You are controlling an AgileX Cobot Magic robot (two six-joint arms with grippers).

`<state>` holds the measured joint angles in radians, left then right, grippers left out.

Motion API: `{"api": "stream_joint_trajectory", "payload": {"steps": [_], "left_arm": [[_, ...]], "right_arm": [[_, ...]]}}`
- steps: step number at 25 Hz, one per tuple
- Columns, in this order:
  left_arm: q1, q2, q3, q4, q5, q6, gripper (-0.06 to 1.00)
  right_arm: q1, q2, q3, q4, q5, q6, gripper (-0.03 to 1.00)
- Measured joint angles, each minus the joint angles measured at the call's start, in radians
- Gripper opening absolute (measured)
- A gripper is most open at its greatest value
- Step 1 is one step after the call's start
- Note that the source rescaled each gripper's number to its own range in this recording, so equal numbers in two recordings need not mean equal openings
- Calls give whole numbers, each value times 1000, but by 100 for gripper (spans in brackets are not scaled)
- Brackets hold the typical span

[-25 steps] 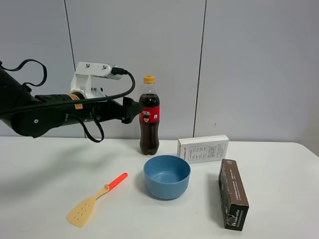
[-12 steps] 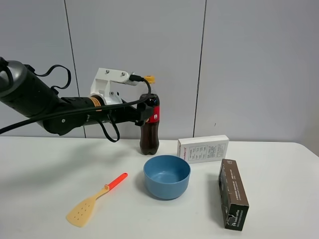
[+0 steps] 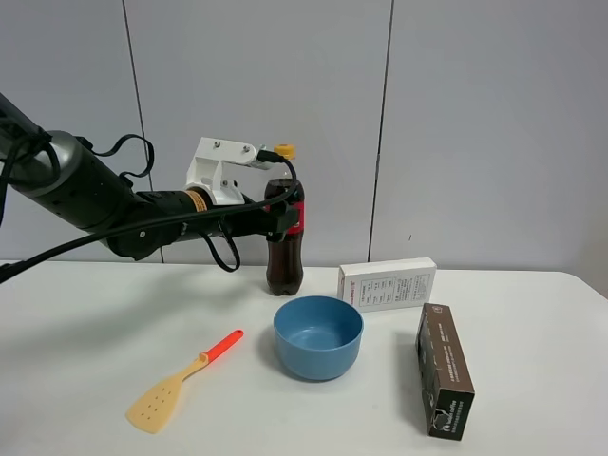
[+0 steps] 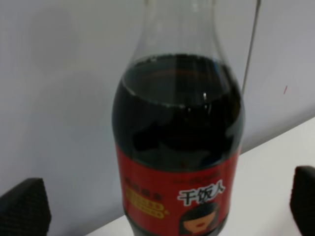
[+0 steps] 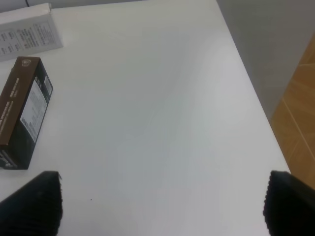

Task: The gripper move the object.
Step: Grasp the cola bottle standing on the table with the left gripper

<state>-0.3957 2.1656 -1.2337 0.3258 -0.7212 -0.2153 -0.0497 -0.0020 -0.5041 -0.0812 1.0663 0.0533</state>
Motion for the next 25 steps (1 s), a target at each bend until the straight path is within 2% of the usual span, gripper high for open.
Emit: {"api": "stream_joint_trajectory", "payload": {"steps": [25], "left_arm": [[-12,154,-235,-9,25,-83,100]], "right_arm": [[0,0,0,0,0,0,100]]}}
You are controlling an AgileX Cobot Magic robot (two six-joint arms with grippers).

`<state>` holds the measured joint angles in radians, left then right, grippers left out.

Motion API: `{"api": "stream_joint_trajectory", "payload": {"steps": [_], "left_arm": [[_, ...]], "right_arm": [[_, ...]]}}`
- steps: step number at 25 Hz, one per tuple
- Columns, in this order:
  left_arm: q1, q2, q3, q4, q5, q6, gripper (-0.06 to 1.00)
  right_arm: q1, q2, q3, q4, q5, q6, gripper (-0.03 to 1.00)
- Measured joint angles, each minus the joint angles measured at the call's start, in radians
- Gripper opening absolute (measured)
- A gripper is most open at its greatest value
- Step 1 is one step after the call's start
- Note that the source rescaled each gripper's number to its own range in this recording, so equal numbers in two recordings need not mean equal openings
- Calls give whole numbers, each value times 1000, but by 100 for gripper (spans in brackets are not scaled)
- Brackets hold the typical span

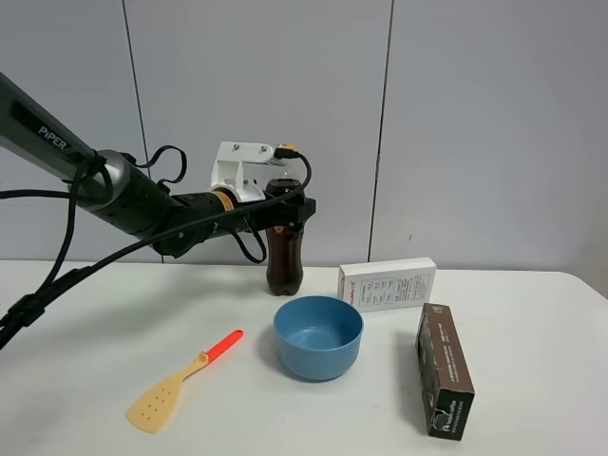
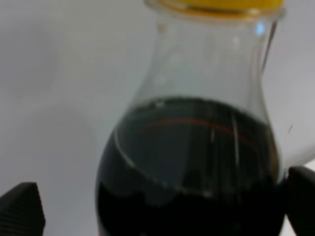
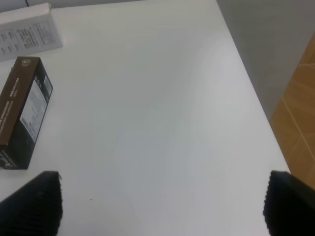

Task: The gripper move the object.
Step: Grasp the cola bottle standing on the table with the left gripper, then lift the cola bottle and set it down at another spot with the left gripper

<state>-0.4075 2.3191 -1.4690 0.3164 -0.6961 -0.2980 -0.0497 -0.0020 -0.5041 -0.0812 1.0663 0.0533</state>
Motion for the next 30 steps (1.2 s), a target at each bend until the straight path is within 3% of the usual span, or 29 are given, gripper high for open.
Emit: {"api": "stream_joint_trajectory", "payload": {"steps": [15,16,17,18,19,20,30], "left_arm": [[-13,68,-87,-1,51,-1,99],[-13,70,-87,-1,51,-1,95],[-13,76,-87,1,51,-1,67],[-13,81,-87,3,51,-1,48],[-13,82,-87,8,51,-1,18],[-13,83,-87,13,51,4,0],[-13,81,-88,28,50,4,3]], "right_arm": [[0,0,0,0,0,0,100],[0,0,0,0,0,0,100],[0,0,0,0,0,0,100],[0,0,0,0,0,0,100],[0,0,0,0,0,0,100],[0,0,0,0,0,0,100],[0,0,0,0,0,0,100]]}}
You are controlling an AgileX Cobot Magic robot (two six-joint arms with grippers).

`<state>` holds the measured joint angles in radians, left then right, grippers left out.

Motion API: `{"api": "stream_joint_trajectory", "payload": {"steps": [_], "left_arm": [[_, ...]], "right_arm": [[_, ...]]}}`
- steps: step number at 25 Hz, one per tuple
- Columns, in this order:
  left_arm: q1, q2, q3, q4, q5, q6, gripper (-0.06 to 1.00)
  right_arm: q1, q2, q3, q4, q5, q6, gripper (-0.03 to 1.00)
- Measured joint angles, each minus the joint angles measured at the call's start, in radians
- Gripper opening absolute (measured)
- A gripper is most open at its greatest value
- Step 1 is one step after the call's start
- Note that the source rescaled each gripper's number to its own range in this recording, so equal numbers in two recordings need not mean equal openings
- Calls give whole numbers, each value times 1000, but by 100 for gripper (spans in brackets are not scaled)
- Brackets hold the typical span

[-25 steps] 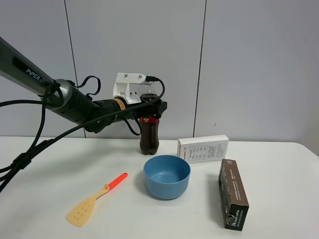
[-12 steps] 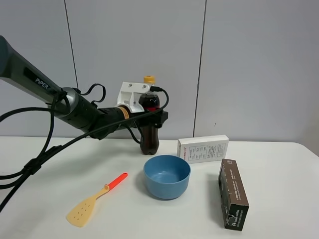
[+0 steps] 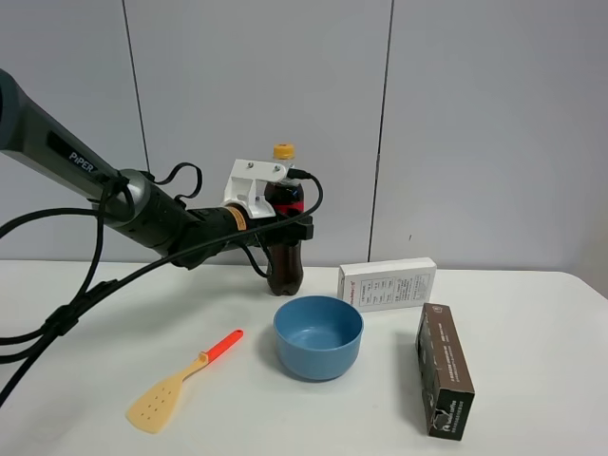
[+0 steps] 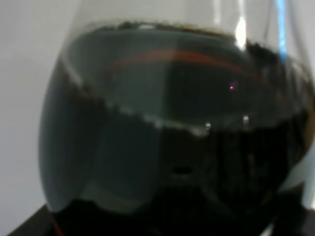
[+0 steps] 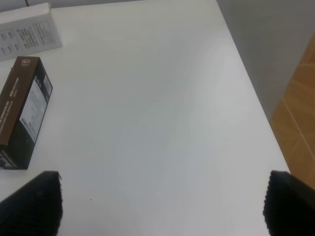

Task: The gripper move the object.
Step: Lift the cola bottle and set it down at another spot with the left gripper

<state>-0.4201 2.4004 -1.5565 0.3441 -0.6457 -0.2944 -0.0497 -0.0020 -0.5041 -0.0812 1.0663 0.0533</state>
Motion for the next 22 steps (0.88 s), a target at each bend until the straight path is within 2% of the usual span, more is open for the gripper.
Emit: {"api": "stream_joint_trajectory", "payload": {"steps": [5,11,15,22], "left_arm": [[-2,-67,4,87,99,-25,2],[-39,-226,4,91,201,-172,2],[-94,-327,5,61,319,-202,2],[-204,-507,116,-84,501,-175,2]], "right_arm": [[0,0,0,0,0,0,100],[0,0,0,0,0,0,100],[0,0,0,0,0,0,100],[0,0,0,0,0,0,100]]}}
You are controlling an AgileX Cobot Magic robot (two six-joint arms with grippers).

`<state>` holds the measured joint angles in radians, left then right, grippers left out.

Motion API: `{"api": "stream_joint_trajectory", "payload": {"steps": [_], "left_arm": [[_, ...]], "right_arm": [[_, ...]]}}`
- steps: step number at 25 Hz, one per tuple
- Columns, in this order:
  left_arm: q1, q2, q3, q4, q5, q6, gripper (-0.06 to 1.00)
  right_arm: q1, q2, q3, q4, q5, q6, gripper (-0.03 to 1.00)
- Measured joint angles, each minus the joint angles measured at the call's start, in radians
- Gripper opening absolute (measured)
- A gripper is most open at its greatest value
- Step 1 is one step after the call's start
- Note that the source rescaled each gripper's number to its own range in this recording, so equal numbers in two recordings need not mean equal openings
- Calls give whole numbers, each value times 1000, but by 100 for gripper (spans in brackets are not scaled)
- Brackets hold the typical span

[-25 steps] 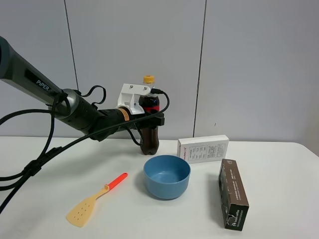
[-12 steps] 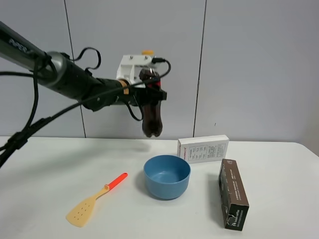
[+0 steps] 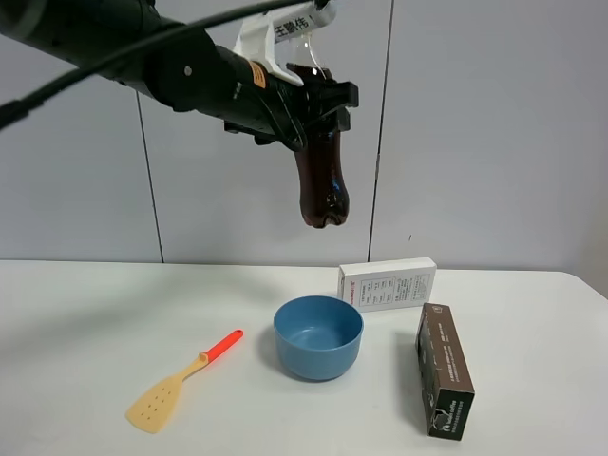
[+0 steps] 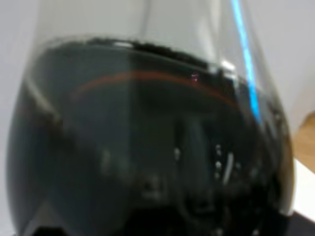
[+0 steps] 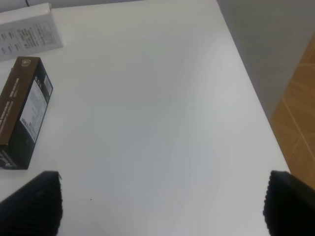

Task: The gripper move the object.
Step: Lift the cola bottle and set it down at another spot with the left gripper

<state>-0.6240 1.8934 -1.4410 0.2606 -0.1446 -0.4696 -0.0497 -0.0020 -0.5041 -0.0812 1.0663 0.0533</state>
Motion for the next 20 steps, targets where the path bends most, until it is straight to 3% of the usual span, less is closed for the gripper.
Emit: {"api": "stream_joint_trajectory", "payload": {"steps": [4,9,14,20], "left_arm": [[-57,-121,113,-76,68,94,2],[-125,-294,318,-160,55,201,2],[-154,-412,596,-299,-107,378,2],[-154,-441,836,-341,-298,602,2]], "right_arm": [[0,0,0,0,0,0,100],[0,0,0,0,0,0,100],[0,0,0,0,0,0,100],[0,0,0,0,0,0,100]]}}
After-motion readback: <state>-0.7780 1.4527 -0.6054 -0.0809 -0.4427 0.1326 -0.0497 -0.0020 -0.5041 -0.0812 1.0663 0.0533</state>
